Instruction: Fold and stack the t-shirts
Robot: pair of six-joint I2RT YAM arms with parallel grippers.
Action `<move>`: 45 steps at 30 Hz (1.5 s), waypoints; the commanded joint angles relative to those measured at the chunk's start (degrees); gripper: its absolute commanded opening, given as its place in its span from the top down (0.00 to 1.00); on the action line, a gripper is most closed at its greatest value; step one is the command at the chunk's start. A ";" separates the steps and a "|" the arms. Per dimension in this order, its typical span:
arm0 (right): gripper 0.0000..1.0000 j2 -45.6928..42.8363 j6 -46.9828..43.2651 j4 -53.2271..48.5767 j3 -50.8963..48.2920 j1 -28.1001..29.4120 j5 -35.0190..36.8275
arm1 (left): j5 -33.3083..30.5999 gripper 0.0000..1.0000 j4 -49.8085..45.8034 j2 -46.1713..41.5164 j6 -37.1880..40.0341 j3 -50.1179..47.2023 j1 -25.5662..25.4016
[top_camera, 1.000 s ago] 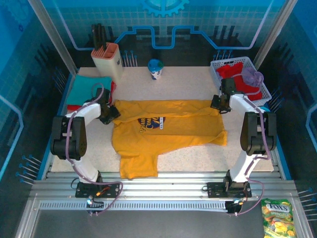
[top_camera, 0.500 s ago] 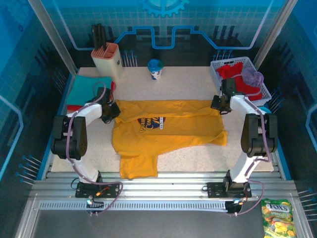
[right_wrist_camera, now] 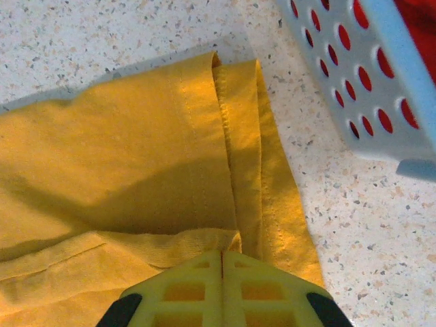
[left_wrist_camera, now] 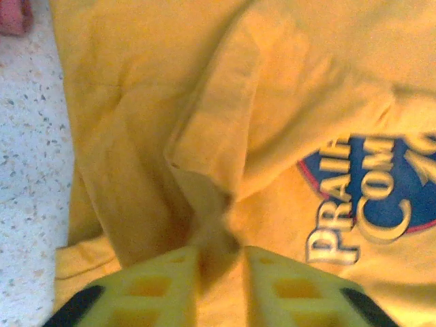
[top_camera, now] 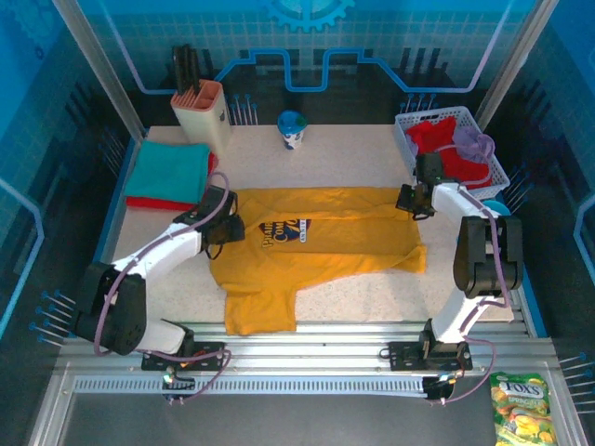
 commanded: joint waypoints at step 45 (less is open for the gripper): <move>1.00 -1.33 -0.19 0.75 -2.07 -0.04 -2.43 | 10.35 0.34 -1.06 17.17 -3.54 22.88 9.63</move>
